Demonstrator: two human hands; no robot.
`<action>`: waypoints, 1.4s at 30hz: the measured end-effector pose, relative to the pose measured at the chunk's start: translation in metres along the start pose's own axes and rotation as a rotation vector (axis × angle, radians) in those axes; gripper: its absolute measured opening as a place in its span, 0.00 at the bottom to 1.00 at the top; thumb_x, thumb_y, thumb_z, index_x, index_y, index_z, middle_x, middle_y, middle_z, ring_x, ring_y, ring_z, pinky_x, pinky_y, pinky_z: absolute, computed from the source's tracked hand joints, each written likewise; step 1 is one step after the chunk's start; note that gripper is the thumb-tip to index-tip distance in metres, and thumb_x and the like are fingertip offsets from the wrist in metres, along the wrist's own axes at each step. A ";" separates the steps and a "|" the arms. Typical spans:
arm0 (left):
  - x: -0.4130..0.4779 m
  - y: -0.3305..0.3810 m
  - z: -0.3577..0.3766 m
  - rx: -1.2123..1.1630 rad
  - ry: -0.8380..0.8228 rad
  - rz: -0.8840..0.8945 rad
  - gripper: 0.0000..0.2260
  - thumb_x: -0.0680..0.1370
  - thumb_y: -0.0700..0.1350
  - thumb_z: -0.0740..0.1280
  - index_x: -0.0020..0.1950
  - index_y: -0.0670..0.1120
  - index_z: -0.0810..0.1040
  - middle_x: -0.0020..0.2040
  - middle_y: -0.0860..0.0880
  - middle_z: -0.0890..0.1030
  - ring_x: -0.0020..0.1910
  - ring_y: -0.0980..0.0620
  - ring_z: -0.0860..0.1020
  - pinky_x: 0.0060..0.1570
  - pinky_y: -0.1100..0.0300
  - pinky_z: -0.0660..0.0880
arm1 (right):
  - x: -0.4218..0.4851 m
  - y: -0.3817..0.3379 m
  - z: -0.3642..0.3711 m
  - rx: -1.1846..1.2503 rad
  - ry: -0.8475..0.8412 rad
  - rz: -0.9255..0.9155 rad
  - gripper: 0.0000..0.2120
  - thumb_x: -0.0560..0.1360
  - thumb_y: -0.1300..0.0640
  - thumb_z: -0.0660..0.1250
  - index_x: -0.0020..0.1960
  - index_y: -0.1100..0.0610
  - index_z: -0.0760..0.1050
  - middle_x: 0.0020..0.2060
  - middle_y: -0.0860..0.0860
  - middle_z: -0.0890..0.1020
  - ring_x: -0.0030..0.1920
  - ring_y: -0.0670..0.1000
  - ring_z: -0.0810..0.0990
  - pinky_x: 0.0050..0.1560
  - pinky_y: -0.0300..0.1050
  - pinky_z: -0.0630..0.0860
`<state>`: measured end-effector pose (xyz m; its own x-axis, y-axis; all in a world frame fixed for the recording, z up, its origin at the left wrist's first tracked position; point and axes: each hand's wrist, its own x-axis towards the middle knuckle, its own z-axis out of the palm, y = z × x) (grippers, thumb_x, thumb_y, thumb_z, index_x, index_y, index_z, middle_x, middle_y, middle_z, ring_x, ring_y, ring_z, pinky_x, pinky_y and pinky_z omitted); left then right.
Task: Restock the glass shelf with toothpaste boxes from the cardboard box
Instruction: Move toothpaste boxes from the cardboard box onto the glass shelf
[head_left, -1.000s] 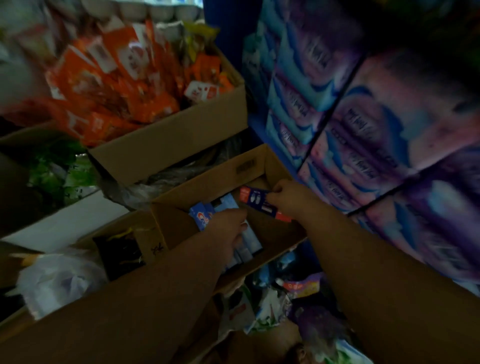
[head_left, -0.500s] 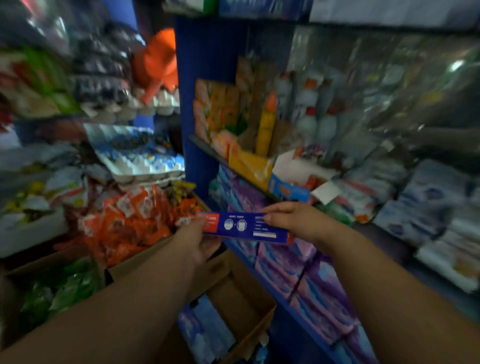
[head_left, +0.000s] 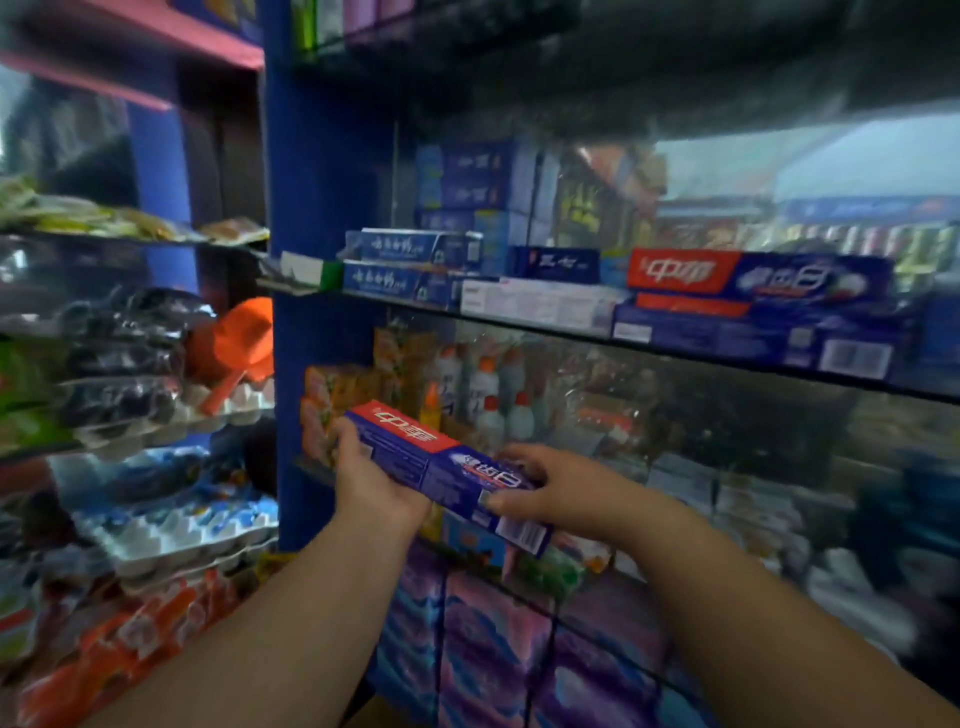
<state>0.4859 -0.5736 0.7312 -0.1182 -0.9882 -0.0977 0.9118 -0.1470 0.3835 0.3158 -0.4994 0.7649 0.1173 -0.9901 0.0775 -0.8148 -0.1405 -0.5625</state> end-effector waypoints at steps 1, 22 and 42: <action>-0.004 -0.003 0.010 -0.012 -0.038 -0.005 0.29 0.76 0.68 0.55 0.65 0.47 0.73 0.60 0.41 0.76 0.60 0.38 0.75 0.58 0.40 0.71 | -0.006 -0.003 -0.008 -0.038 0.005 0.005 0.33 0.72 0.42 0.70 0.73 0.49 0.63 0.67 0.48 0.74 0.60 0.48 0.76 0.59 0.41 0.72; 0.008 -0.088 0.195 0.991 -0.424 0.627 0.12 0.80 0.44 0.60 0.61 0.52 0.76 0.58 0.48 0.77 0.54 0.48 0.78 0.54 0.53 0.75 | -0.089 0.020 -0.190 -0.760 0.954 0.078 0.30 0.74 0.48 0.69 0.72 0.46 0.62 0.68 0.47 0.70 0.68 0.53 0.64 0.68 0.52 0.63; 0.031 -0.111 0.175 1.371 -0.444 0.707 0.23 0.81 0.46 0.59 0.75 0.47 0.62 0.71 0.46 0.69 0.71 0.46 0.66 0.70 0.46 0.64 | -0.035 0.016 -0.146 -0.906 0.970 -0.040 0.22 0.77 0.46 0.61 0.70 0.47 0.68 0.74 0.49 0.65 0.78 0.55 0.49 0.69 0.70 0.36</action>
<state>0.3121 -0.5956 0.8468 -0.1685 -0.7692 0.6164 -0.1646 0.6385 0.7518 0.2156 -0.4675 0.8737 0.0078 -0.5326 0.8464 -0.9527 0.2532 0.1682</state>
